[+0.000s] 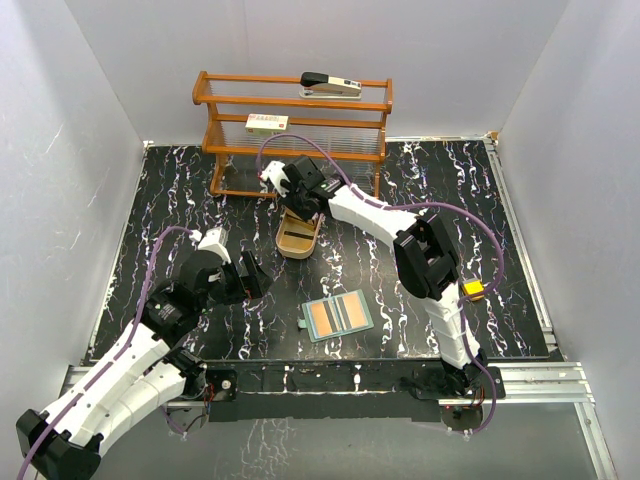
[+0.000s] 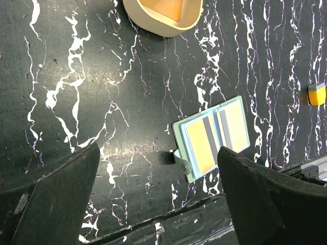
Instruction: Put the credit cards into the card holder
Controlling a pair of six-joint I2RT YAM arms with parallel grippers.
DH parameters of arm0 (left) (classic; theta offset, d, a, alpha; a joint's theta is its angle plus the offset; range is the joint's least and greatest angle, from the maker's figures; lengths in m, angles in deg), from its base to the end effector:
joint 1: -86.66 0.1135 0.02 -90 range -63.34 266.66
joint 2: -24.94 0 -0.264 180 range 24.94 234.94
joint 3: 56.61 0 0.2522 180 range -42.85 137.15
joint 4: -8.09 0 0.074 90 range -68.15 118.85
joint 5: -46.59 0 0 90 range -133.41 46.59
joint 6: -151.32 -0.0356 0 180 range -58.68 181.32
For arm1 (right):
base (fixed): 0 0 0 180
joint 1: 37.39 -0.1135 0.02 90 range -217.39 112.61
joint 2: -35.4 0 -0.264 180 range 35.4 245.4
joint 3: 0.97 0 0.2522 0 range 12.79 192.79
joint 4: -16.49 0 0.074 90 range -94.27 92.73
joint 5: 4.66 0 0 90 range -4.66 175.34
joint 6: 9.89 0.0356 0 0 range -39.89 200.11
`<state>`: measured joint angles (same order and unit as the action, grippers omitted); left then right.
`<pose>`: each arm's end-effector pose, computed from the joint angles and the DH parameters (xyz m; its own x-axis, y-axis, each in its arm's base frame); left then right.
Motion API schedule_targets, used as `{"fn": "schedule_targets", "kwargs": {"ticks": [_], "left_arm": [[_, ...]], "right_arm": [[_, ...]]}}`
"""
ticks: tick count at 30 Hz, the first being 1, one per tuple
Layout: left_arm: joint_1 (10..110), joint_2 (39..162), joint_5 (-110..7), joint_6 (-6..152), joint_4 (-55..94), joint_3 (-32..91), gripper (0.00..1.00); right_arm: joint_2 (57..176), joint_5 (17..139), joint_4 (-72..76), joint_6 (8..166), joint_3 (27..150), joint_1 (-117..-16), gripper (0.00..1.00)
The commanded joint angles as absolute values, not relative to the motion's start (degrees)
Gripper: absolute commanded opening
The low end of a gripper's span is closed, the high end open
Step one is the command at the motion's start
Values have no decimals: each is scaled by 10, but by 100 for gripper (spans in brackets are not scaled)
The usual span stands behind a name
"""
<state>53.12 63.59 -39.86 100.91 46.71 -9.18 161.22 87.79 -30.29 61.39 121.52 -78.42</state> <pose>0.1330 -0.0855 0.2624 -0.6425 -0.3372 -0.6881 0.1262 0.8392 -0.5291 0.3756 0.3248 0.2288 -0.3443 -0.7247 -0.5969 -0.7873 0.5692 -0.2369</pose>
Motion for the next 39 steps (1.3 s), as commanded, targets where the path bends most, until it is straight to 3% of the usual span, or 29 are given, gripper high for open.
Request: {"fn": "schedule_targets", "kwargs": {"ticks": [1,12,14,16,33,39], "left_arm": [[533,635,-406,1005,461,-91,97],[533,632,-400,1011,455,-85,97],[534,639,-403,1010,456,-85,98],[534,646,-406,1010,457,-82,98],[533,683,-460,1067,397,-106,98],[533,709,-477,1077,376,-100,95]], "right_arm": [[1570,858,-298,600,1254,-774,0],[1575,857,-293,627,1256,-770,0],[1578,870,-297,633,1266,-770,5],[1577,872,-299,635,1266,-769,0],[1541,847,-297,689,1229,-765,0],[1550,778,-247,719,1183,-744,0]]}}
